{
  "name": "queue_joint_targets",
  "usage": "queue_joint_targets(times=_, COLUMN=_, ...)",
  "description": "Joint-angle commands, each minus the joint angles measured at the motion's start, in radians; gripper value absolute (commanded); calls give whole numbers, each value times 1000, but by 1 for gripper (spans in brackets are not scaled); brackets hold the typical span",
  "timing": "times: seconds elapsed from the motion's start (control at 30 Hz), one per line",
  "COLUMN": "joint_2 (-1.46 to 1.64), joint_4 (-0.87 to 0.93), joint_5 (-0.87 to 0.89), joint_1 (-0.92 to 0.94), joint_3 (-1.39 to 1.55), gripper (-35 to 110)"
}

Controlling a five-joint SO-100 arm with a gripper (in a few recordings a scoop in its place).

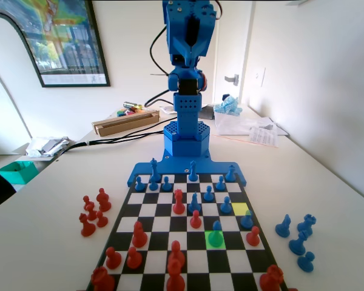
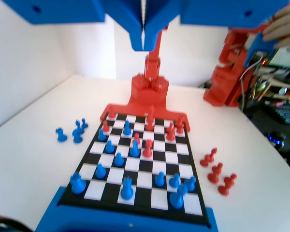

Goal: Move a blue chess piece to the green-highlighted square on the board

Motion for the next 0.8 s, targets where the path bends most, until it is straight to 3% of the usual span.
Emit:
queue_joint_targets(times=0.0, joint_2=35, joint_4=-17, joint_5=-14, joint_1=20, joint_3=-8, gripper=1)
queue_joint_targets(times=0.77, joint_2=35, joint_4=-17, joint_5=-11, joint_1=28, joint_3=-8, gripper=1)
